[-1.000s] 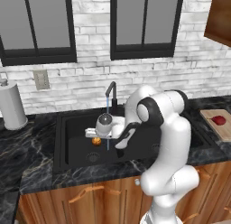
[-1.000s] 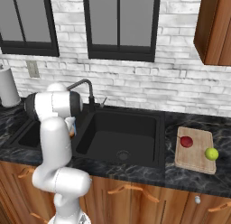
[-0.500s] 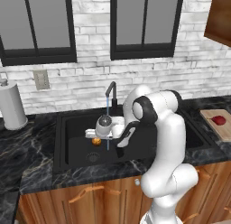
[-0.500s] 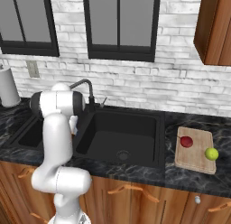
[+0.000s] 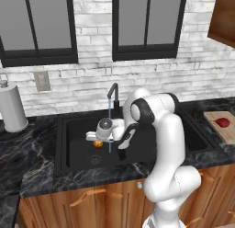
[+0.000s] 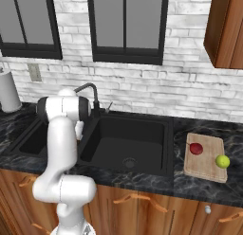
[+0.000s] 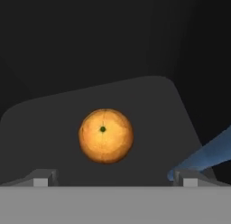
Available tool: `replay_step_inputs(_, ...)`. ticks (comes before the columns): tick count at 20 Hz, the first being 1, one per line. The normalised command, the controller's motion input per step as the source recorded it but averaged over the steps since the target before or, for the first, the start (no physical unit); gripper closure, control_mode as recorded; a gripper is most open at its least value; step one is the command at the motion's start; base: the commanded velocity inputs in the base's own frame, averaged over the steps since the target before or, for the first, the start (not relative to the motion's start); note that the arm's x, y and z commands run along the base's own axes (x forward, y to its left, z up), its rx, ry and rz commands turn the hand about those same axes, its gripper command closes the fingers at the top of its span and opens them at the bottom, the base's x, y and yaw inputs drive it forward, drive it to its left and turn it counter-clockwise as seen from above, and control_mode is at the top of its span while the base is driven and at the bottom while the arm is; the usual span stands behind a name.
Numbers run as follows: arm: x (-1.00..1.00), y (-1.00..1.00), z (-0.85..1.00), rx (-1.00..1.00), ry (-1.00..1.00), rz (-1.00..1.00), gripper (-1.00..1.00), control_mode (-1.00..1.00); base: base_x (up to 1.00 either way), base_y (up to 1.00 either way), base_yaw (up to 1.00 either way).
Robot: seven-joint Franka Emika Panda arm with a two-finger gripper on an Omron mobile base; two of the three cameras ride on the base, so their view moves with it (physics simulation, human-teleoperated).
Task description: Pick the pear, pear, orange from the sink and place them on the cutting board to airdry. Then turn off the sink faucet.
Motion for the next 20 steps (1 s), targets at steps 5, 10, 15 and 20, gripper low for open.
replay_step_inputs(5,0.27,0.09,-0.13,0.00,0.02,0.00,-1.00,-1.00,0.00,0.00,0.00)
replay_step_inputs(10,0.26,0.02,-0.11,0.00,0.01,0.00,-1.00,-1.00,0.00,0.00,0.00)
replay_step_inputs(15,0.25,0.04,-0.12,0.00,0.01,0.00,-1.00,-1.00,0.00,0.00,0.00)
replay_step_inputs(20,0.21,0.02,-0.16,0.00,0.03,0.00,-1.00,-1.00,0.00,0.00,0.00)
